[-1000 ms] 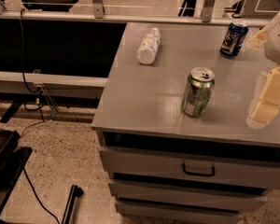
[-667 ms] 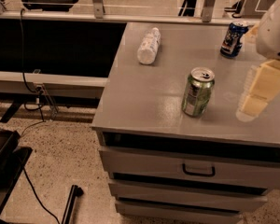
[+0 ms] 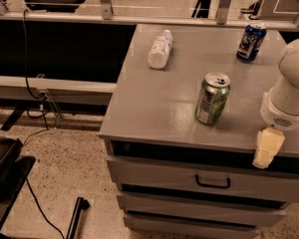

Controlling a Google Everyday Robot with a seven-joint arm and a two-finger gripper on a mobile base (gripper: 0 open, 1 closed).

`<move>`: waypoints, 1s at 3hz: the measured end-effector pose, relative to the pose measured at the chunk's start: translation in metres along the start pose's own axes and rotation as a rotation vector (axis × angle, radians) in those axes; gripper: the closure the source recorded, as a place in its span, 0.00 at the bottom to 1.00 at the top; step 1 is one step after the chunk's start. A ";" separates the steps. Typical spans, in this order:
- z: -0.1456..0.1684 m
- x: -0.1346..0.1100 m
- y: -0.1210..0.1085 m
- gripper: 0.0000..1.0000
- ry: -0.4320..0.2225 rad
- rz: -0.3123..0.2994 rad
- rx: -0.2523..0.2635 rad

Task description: Pick blue plastic bottle

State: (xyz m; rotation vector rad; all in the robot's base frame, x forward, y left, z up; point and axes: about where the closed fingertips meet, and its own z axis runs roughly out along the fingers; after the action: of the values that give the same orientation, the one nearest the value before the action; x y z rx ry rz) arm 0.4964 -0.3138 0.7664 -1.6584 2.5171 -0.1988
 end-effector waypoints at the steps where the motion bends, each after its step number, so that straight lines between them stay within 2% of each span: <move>1: -0.009 0.000 -0.002 0.00 0.000 0.000 0.000; 3: -0.016 0.000 -0.003 0.00 0.000 0.000 0.000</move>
Offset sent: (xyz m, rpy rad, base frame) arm -0.0083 0.0067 0.0663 -0.0116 -0.1082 -0.0043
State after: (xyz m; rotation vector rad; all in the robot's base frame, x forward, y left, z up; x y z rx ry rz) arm 0.4964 -0.3138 0.7829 -1.6581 2.5171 -0.1989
